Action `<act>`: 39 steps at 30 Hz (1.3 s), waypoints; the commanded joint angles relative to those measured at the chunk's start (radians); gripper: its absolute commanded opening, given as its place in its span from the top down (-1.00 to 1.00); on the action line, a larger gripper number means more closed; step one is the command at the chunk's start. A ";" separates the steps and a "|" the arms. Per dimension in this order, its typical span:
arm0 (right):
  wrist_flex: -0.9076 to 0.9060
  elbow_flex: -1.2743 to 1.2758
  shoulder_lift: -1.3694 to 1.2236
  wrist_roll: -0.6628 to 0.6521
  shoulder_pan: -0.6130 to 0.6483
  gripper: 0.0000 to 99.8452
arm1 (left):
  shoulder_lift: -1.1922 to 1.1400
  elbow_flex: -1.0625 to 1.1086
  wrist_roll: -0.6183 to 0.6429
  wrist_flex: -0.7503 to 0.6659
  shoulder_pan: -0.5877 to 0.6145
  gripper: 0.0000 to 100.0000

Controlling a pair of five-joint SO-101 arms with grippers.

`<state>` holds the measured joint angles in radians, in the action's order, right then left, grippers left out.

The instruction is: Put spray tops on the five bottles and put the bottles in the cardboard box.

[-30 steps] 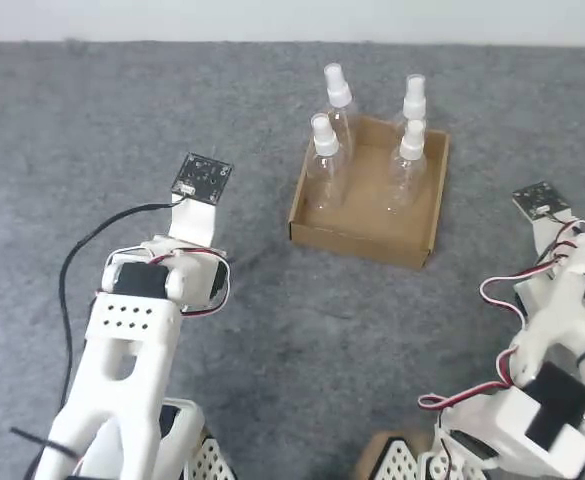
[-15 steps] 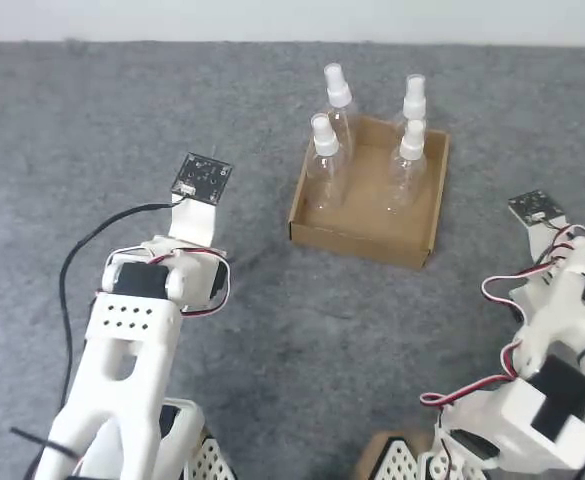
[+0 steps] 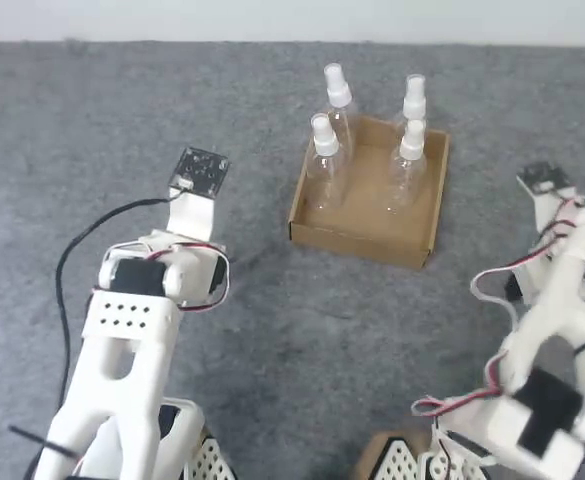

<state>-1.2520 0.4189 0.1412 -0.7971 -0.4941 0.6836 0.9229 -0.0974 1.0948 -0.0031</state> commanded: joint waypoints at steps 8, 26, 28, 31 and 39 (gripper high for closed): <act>-0.096 0.084 0.737 0.253 0.429 0.99 | 0.044 -0.344 0.011 0.150 0.006 0.98; 0.243 0.129 0.619 0.595 1.173 0.99 | 0.396 -0.739 0.109 0.253 0.046 0.98; 0.262 0.129 0.585 0.598 1.222 0.98 | 0.442 -0.736 0.146 0.195 0.097 0.98; 0.263 0.183 0.555 0.598 1.303 0.98 | 0.474 -0.736 0.216 0.124 0.147 0.98; 0.797 0.488 0.567 0.609 1.351 0.99 | 0.474 -0.734 0.390 0.044 0.149 0.98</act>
<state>-0.7795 0.7856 0.6905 -0.2033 0.8454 1.1546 0.2217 0.2002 1.1853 0.1396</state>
